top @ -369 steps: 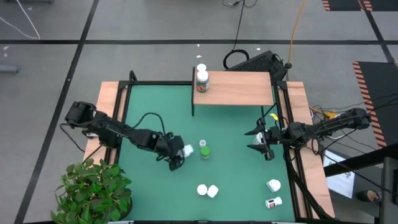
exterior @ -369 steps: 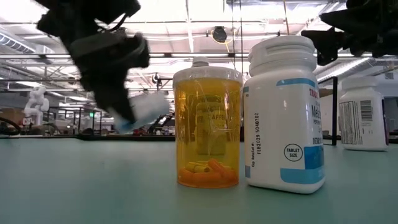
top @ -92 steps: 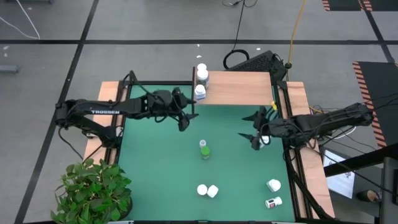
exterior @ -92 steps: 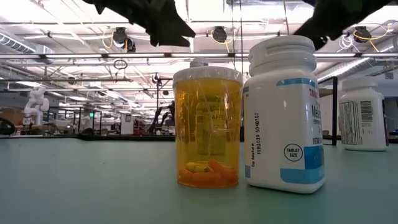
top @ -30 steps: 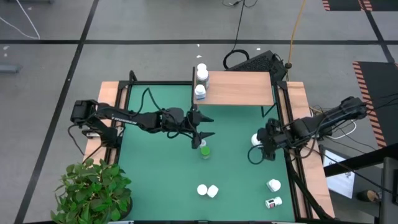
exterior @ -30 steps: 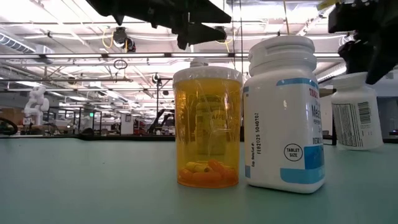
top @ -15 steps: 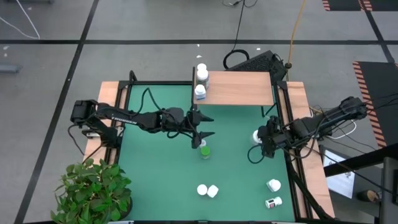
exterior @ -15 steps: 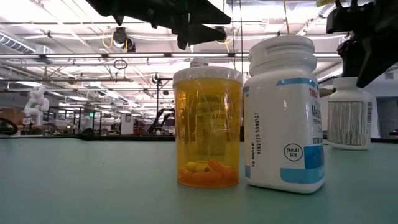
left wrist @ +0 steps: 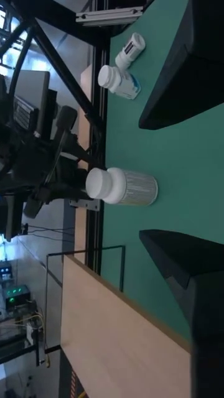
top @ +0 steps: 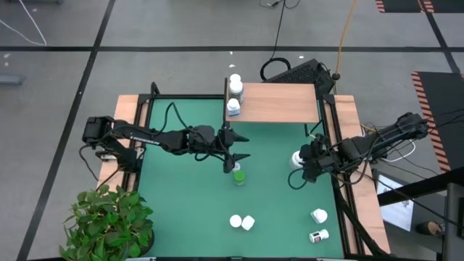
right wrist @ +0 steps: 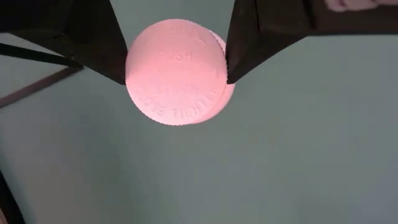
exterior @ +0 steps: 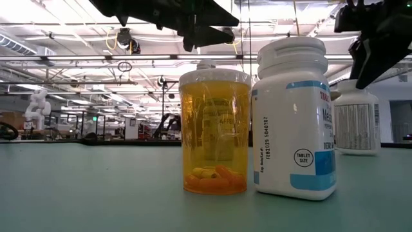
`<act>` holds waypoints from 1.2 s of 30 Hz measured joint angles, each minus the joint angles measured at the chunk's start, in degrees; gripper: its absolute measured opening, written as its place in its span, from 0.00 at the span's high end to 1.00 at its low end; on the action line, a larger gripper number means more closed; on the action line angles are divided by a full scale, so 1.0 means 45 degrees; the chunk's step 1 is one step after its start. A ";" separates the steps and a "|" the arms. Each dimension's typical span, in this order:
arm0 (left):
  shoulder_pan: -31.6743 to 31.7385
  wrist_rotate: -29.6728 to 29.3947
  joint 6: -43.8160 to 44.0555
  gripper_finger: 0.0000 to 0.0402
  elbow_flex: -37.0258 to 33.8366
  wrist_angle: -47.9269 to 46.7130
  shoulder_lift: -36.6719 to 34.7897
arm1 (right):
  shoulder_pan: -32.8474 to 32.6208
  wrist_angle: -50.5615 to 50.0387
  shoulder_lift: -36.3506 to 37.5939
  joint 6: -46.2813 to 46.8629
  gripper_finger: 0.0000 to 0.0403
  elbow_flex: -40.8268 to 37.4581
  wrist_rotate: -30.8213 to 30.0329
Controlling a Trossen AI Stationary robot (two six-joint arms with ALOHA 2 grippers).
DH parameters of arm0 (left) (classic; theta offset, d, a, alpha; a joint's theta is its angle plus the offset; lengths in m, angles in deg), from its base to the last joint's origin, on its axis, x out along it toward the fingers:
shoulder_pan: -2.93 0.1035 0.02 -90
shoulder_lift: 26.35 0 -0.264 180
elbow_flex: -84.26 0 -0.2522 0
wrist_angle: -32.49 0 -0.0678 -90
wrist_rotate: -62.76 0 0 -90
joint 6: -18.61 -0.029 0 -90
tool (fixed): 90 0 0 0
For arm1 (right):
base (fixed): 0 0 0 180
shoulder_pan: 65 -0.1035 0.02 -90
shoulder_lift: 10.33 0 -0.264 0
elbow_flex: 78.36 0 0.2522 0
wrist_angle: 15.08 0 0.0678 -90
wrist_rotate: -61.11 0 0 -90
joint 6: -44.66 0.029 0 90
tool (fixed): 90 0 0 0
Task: Pick and place medicine bottles onto shelf by color
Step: Put the white and red pill bottle on the shelf
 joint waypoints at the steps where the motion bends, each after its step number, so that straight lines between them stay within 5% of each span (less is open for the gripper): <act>1: 0.0000 0.0000 0.0000 0.30 0.0000 -0.0011 0.0000 | 0.0000 0.0137 0.0000 0.0000 0.44 0.0000 0.0000; 13: -0.0045 -0.0005 -0.0350 0.30 0.0000 -0.0160 0.0000 | 0.0490 0.4272 -0.0211 -0.0111 0.42 0.0000 -0.0617; 22: -0.0315 -0.0010 -0.0530 0.30 0.0000 -0.0155 0.0000 | 0.1903 0.6450 -0.1826 -0.0881 0.41 0.0000 -0.0547; 36: -0.0665 -0.0466 -0.1549 0.30 0.0000 -0.0196 0.0000 | 0.3801 0.7217 -0.2838 -0.1635 0.37 0.0005 0.1525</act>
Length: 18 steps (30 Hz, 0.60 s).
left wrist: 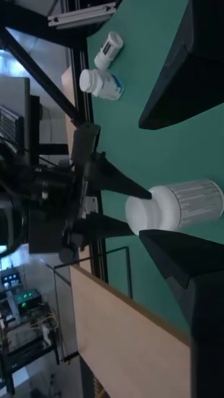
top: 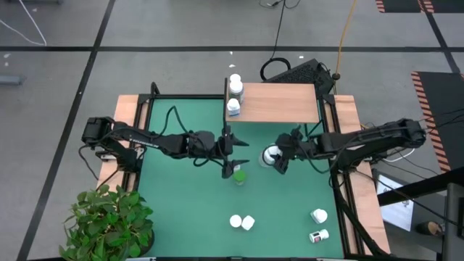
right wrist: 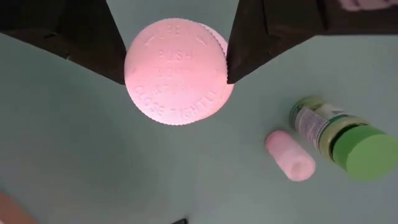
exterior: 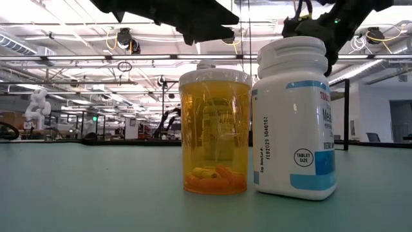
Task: Pick and place medicine bottles onto shelf by color
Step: Put the white and red pill bottle on the shelf
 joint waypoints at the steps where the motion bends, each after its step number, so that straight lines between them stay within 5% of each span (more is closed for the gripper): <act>1: 0.0000 0.0000 0.0000 0.30 0.0000 -0.0019 0.0000 | 0.0081 0.0077 -0.0002 -0.0121 0.36 0.0000 0.0205; 10: 0.0000 0.0000 0.0000 0.30 0.0000 -0.0181 0.0000 | 0.0279 0.0918 0.0369 -0.1992 0.21 -0.0010 0.0631; 18: 0.0000 -0.0221 0.0000 0.30 0.0000 -0.0349 0.0000 | 0.0284 0.0276 0.1316 -0.7450 0.15 -0.0010 0.0955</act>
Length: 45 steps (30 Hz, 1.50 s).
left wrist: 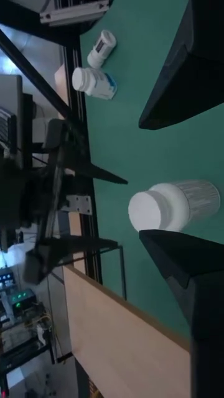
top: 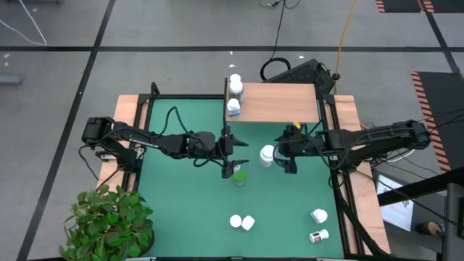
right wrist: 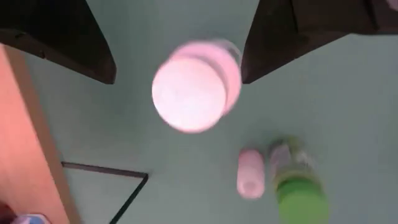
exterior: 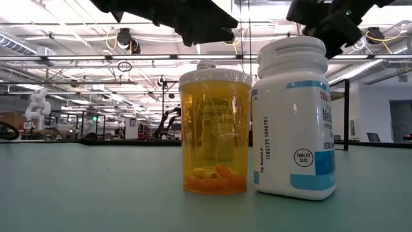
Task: Pick and place medicine bottles onto shelf by color
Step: Put the white and red pill bottle on the shelf
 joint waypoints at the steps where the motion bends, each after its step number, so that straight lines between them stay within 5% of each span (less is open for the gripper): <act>1: 0.0000 -0.0107 0.0018 0.30 0.0000 -0.0014 0.0009 | 0.0010 -0.0216 0.0024 -0.0376 0.15 0.0000 -0.0003; 9: -0.0213 -0.0020 -0.0142 0.30 0.0011 0.2097 0.2175 | -0.0017 -0.2442 0.0055 0.0918 0.21 -0.0195 0.0008; 18: -0.0296 0.0437 -0.0618 0.30 0.1514 0.1785 0.4005 | -0.0029 0.2256 0.0104 0.1022 0.30 -0.3449 0.0713; 27: -0.0290 0.0498 -0.0559 0.30 0.2702 0.0070 0.5223 | -0.0029 0.5272 0.0104 0.1020 0.33 -0.4828 0.0635; 45: 0.0531 0.0186 -0.0088 0.30 0.2744 -0.0194 0.5168 | -0.0458 0.6495 0.0040 0.2072 0.33 -0.5042 0.1669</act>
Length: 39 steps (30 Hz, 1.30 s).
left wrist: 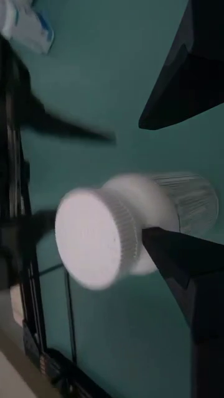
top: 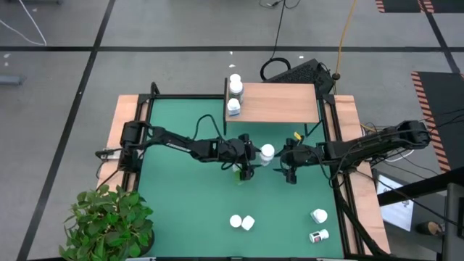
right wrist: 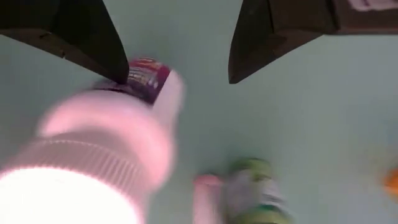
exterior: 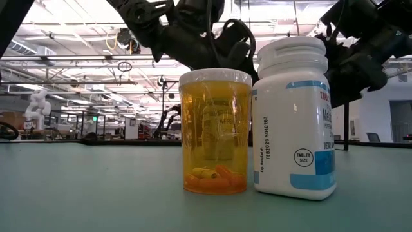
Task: Pick and place medicine bottles onto shelf by color
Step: Put the white and red pill bottle on the shelf
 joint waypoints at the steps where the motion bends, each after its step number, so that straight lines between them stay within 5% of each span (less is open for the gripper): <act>1: 0.0061 -0.0042 0.0000 0.30 0.0000 -0.0028 0.0000 | -0.0102 0.0101 -0.0005 0.0067 0.33 0.0000 0.0158; 15: 0.0115 -0.0174 0.0188 0.30 -0.0020 -0.1194 -0.0229 | -0.1322 0.1040 0.0672 0.0200 0.33 0.0166 -0.0379; 27: -0.0478 -0.1233 -0.0001 0.30 0.0006 -0.2192 -0.1540 | -0.0545 0.0509 0.2555 -0.2380 0.33 0.1523 -0.1047; 33: -0.0731 -0.2031 -0.0027 0.30 -0.0017 -0.3377 -0.2498 | 0.1389 -0.3158 0.0961 -0.2741 0.31 0.4251 0.1922; 39: -0.0978 -0.2718 0.0044 0.30 -0.0019 -0.4106 -0.3274 | 0.2550 -0.4859 -0.0523 -0.4187 0.17 0.5312 0.3478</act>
